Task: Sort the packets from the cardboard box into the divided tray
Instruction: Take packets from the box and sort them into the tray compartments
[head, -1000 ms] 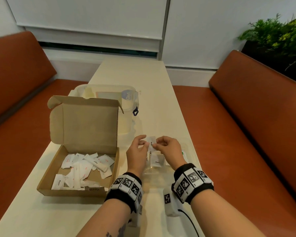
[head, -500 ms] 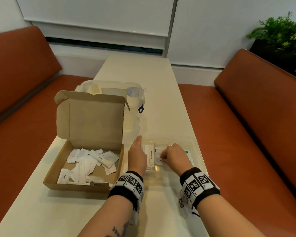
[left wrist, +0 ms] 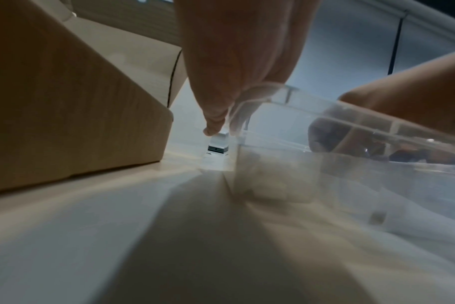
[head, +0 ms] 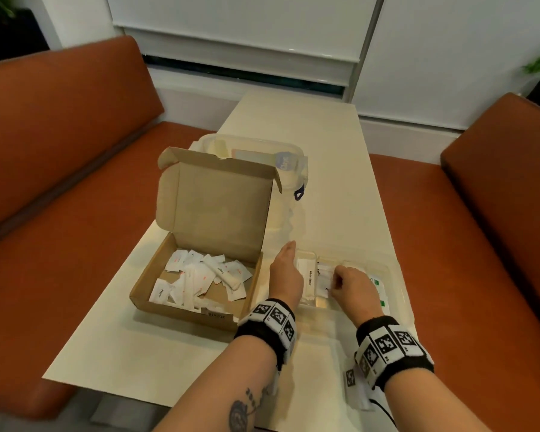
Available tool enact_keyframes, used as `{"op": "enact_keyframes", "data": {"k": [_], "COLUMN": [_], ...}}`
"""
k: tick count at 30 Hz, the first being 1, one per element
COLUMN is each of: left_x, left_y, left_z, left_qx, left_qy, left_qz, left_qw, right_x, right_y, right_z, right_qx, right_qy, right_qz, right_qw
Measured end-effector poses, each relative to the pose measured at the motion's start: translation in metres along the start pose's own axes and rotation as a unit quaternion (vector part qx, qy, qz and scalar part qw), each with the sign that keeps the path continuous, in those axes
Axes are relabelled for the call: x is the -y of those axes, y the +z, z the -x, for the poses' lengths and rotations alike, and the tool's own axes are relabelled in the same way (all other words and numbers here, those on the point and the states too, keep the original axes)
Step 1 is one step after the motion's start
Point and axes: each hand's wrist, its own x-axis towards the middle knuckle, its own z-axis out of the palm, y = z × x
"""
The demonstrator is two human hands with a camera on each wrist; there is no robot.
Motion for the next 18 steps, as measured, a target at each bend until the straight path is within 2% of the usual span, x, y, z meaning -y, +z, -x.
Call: {"op": "enact_keyframes", "data": {"k": [2, 5, 7, 9, 12, 14, 16, 18], "left_x": [-0.003, -0.011, -0.02, -0.028, -0.025, -0.011, 0.008, 0.029], "left_y": [-0.005, -0.016, -0.029, -0.049, -0.088, -0.117, -0.142, -0.16], "left_z": [0.001, 0.003, 0.003, 0.002, -0.004, -0.01, -0.015, -0.017], "left_qx": [0.008, 0.015, 0.012, -0.01, -0.056, -0.057, -0.027, 0.036], "left_qy": [-0.004, 0.016, 0.034, 0.049, 0.05, 0.021, -0.008, -0.011], "left_qz": [0.009, 0.028, 0.047, 0.056, 0.019, -0.044, -0.129, -0.217], "left_qw": [1.0, 0.999, 0.998, 0.997, 0.997, 0.997, 0.991, 0.975], "right_x": [0.0, 0.009, 0.025, 0.049, 0.095, 0.124, 0.146, 0.159], "right_y": [0.0, -0.004, -0.009, -0.012, -0.002, 0.015, 0.036, 0.055], "right_z": [0.002, 0.008, 0.012, 0.016, 0.026, 0.033, 0.04, 0.045], "right_qx": [-0.018, -0.085, -0.124, -0.134, -0.098, -0.049, -0.013, 0.008], "right_qy": [0.003, 0.006, -0.009, -0.034, -0.09, -0.138, -0.172, -0.18], "right_qz": [-0.046, -0.128, -0.17, -0.208, -0.218, -0.186, -0.153, -0.137], "right_qw": [0.999, 0.988, 0.978, 0.968, 0.967, 0.971, 0.973, 0.974]}}
